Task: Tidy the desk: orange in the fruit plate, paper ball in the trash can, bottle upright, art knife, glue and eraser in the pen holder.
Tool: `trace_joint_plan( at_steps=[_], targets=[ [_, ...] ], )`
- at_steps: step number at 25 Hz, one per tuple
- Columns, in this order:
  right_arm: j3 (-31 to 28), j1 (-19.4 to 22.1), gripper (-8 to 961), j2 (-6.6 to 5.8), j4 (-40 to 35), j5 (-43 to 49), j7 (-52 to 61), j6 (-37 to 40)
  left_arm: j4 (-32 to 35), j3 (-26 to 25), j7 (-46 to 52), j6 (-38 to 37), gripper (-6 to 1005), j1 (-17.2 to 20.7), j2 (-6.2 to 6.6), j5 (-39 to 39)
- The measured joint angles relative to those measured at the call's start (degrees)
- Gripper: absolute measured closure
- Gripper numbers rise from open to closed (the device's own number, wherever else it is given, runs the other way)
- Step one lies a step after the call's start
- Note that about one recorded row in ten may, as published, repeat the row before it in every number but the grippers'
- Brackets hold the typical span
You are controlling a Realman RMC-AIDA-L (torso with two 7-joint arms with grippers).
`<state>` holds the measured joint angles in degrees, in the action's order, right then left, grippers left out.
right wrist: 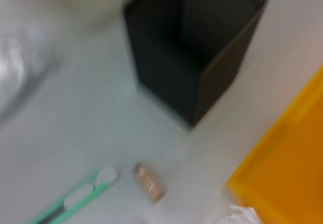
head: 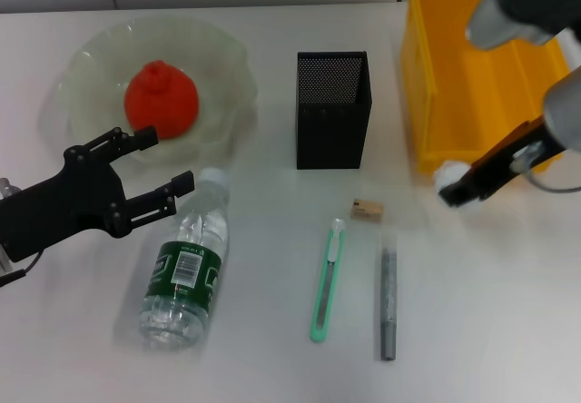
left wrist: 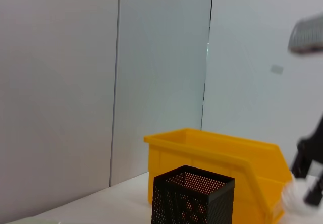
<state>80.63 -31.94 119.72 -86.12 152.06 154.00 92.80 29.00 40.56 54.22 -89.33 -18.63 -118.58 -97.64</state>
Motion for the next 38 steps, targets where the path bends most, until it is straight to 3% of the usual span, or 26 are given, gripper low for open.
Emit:
trace_joint_plan(
  at_steps=[4,8,9,14,19,23,24,26,27,28,31,32,33,34,35,37,38],
  targets=[
    [-8.17,0.56,497,-0.10,-8.84,-0.12,-0.47,2.48,0.05,-0.22,-0.01,-0.12,196,0.13,0.02,0.00],
    [-14.44,0.24,496,-0.35,-9.49,0.21,-2.56,-0.24,0.08,-0.23,-0.03,-0.48,196,0.16,0.02,-0.01],
    [-17.26,0.15,496,-0.42,-7.84,0.13,-4.12,-4.15,0.09,-0.23,-0.03,-1.06,196,0.17,0.02,0.00],
    [-17.80,0.04,412,-0.44,0.44,-0.03,-5.80,-15.07,0.09,-0.13,0.72,-2.34,196,0.18,0.02,0.44],
    [-17.98,0.29,327,-0.40,3.36,-2.66,-6.93,-18.01,0.28,0.12,1.45,-3.58,197,0.20,0.02,0.39],
    [-19.23,2.88,157,-0.43,1.98,-11.04,-10.87,-18.37,1.07,0.28,3.98,-5.86,201,0.31,0.06,0.17],
    [-20.44,5.00,115,-0.48,1.64,-18.69,-15.35,-18.50,4.18,0.66,8.24,-7.04,203,1.00,-0.10,0.08],
    [-21.00,6.52,111,-0.49,1.64,-23.35,-19.00,-18.48,6.55,1.47,10.70,-7.12,207,1.48,-0.29,-0.04],
    [-21.53,9.67,109,-0.45,2.07,-31.73,-26.39,-18.24,11.28,4.15,14.95,-6.86,209,2.69,-0.56,0.46],
    [-21.50,11.50,107,-0.39,2.60,-36.18,-30.51,-18.05,11.28,4.15,14.95,-6.86,211,2.69,-0.56,0.46],
    [-21.17,15.52,101,-0.18,4.56,-44.95,-39.44,-16.96,17.51,7.93,20.38,-5.42,218,4.66,-0.59,2.86],
    [-20.70,18.47,99,-0.13,7.89,-52.71,-48.39,-14.98,23.37,11.64,25.55,-2.46,220,6.45,-0.59,3.60],
    [-20.70,18.47,99,-0.13,7.89,-52.71,-48.39,-14.98,23.37,11.64,25.55,-2.46,222,6.45,-0.59,3.60],
    [-20.50,20.64,99,-0.20,13.84,-59.26,-57.50,-11.42,29.89,17.06,31.21,3.09,224,8.88,-0.58,3.44],
    [-20.50,20.64,99,-0.20,13.84,-59.26,-57.50,-11.42,29.89,17.06,31.21,3.09,226,8.88,-0.58,3.44],
    [-20.83,21.72,99,-0.28,21.29,-62.83,-66.55,-7.07,41.07,27.37,39.35,12.70,230,13.61,-0.30,2.35],
    [-20.83,21.72,99,-0.28,21.29,-62.83,-66.55,-7.07,41.07,27.37,39.35,12.70,232,13.61,-0.30,2.35]
  ],
)
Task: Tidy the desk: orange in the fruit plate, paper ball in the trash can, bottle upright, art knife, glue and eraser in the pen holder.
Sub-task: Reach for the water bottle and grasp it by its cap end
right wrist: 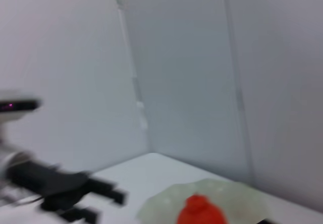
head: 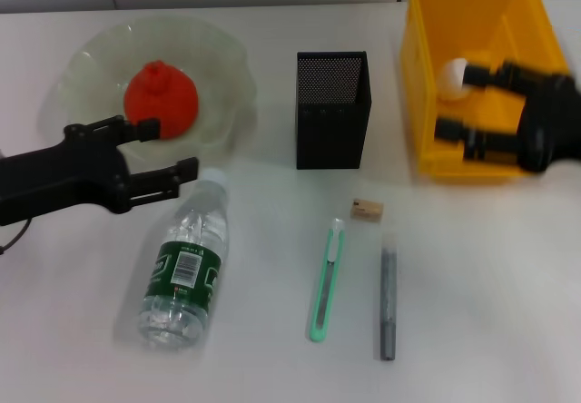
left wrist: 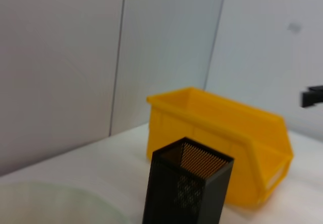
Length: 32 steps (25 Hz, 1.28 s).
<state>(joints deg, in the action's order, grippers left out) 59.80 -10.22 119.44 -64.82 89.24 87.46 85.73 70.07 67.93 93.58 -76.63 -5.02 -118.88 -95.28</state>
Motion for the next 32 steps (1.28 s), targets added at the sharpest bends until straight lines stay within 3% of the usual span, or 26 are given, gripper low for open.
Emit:
trace_joint_plan(
  at_steps=[1,5,6,8,9,11,16,19,32],
  targets=[
    [-0.14,0.19,99,0.00,4.13,-0.35,-4.52,1.62,9.92,6.43,9.21,5.49,234,3.29,0.16,-3.96],
    [-0.05,0.33,99,-0.01,9.35,-0.39,-11.00,2.88,17.73,10.08,19.17,7.99,243,4.96,0.12,-10.05],
    [0.13,0.34,100,0.00,11.16,-0.33,-13.54,3.11,25.96,15.29,32.85,9.66,245,5.69,0.09,-20.84],
    [0.32,0.31,100,0.00,13.68,-0.28,-17.82,3.17,29.93,18.82,40.26,10.32,249,5.57,0.07,-27.84],
    [0.42,0.08,100,0.03,15.95,-0.27,-21.26,3.20,33.02,23.08,49.54,10.72,251,4.74,0.01,-35.80],
    [0.46,-0.06,100,0.03,16.97,-0.27,-22.39,3.17,34.02,25.03,54.22,10.84,255,4.12,-0.05,-39.24],
    [0.47,-0.63,100,-0.05,21.38,-0.27,-27.44,2.55,31.85,29.73,68.95,10.89,265,-1.48,-0.07,-48.56],
    [0.48,-1.10,100,-0.07,22.75,0.43,-28.35,1.36,27.83,30.27,70.94,10.62,271,-4.79,-0.23,-49.10],
    [0.50,-2.45,100,0.06,24.55,2.28,-28.48,0.42,16.66,28.96,71.29,13.64,298,-10.28,-0.31,-48.66]
  ],
)
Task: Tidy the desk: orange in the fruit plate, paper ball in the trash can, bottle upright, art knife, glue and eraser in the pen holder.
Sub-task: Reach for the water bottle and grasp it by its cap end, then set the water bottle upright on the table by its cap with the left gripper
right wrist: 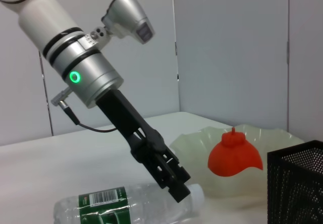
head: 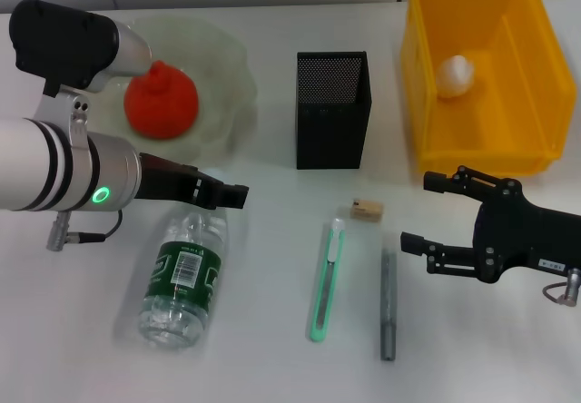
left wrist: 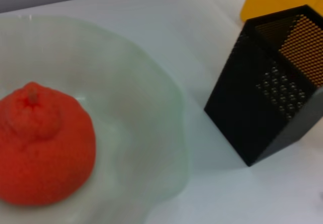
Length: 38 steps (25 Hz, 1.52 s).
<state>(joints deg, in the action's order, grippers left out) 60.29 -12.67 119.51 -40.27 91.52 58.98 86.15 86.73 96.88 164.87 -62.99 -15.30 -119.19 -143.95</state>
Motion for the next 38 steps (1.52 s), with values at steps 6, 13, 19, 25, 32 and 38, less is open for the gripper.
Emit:
trace_joint_plan(
  at_steps=[6,13,19,25,32,38],
  targets=[
    [0.00,-0.33,99,0.05,0.21,1.14,0.30,-0.65,-4.77,-0.83,0.03,1.46,311,-2.63,0.01,0.06],
    [0.00,-0.42,100,0.05,0.64,1.17,0.48,-0.97,-8.92,-0.95,0.06,2.90,325,-4.50,0.01,0.08],
    [0.00,-0.60,100,-0.04,1.09,1.17,0.50,-1.29,-9.24,-0.48,0.08,2.82,338,-4.78,0.02,-0.16],
    [0.00,-0.80,99,-0.07,1.10,1.17,0.73,-1.34,-9.66,1.14,-0.05,2.18,371,-5.58,0.12,-1.65],
    [-0.01,-0.72,99,-0.07,1.07,1.16,0.83,-1.35,-6.38,0.82,-1.91,1.23,517,-4.08,0.44,-1.78],
    [-0.18,-0.57,99,-0.06,0.97,1.13,1.05,-1.34,0.25,-4.99,-13.57,-0.24,561,2.13,0.59,5.48]
  ],
)
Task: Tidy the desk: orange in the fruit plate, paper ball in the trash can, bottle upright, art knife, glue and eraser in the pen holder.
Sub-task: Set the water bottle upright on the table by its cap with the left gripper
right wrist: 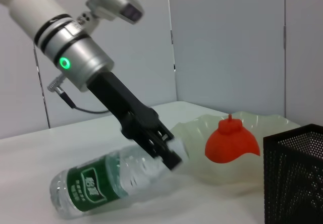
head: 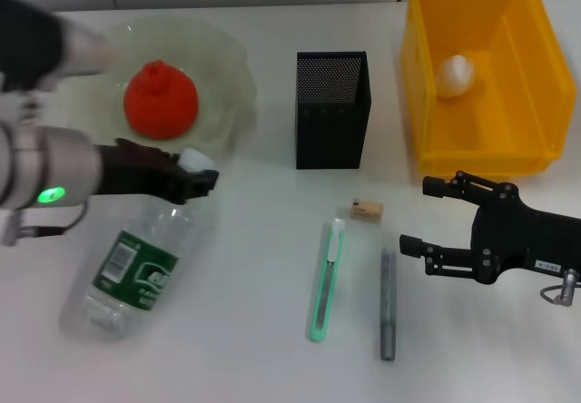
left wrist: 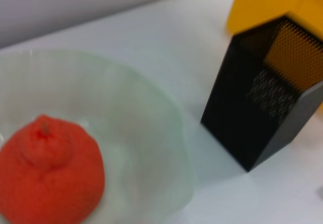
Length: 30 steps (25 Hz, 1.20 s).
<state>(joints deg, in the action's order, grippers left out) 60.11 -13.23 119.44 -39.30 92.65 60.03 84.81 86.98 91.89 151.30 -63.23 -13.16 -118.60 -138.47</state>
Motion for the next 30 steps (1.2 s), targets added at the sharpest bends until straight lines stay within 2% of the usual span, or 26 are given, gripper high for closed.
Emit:
trace_joint_plan(
  at_steps=[1,3,4,6,9,13,14,15,16,24,30],
  targets=[
    [0.02,-0.06,99,0.00,-0.04,0.00,0.17,0.00,0.13,-3.10,-5.65,-0.80,561,1.74,0.03,4.65],
    [0.10,-0.16,99,-0.01,-0.16,-0.01,0.49,0.01,0.13,-3.10,-5.65,-0.80,561,1.74,0.03,4.65],
    [0.15,-0.19,99,-0.07,-0.34,-0.01,0.64,0.00,-2.93,-13.61,-25.30,-4.58,561,6.38,0.04,19.97],
    [0.16,-0.23,99,-0.07,-0.39,-0.01,0.74,0.01,-4.23,-16.14,-29.91,-5.59,561,7.35,0.04,23.54],
    [0.18,-0.63,99,-0.09,-0.50,-0.01,1.31,0.30,-9.47,-23.97,-45.39,-9.23,561,9.86,0.04,33.62],
    [0.19,-1.07,99,-0.09,-0.51,-0.01,1.37,0.44,-12.77,-26.91,-52.59,-11.81,560,10.27,0.04,37.82],
    [0.18,-1.28,99,-0.08,-0.52,-0.01,1.38,0.45,-17.20,-29.99,-59.20,-14.58,560,9.84,0.03,41.38],
    [0.18,-1.28,99,-0.08,-0.52,-0.01,1.38,0.45,-17.20,-29.99,-59.20,-14.58,560,9.84,0.03,41.38],
    [0.18,-1.31,99,-0.07,-0.52,-0.02,1.39,0.46,-21.38,-32.50,-64.29,-17.24,560,9.21,0.03,44.34],
    [0.24,-1.46,100,-0.02,-0.52,-0.01,1.50,0.53,-27.10,-37.13,-70.65,-21.53,560,7.72,0.03,47.22],
    [0.27,-1.52,100,0.00,-0.43,-0.01,1.58,0.53,-26.99,-38.19,-71.21,-22.95,560,7.12,0.12,47.75]
  ],
)
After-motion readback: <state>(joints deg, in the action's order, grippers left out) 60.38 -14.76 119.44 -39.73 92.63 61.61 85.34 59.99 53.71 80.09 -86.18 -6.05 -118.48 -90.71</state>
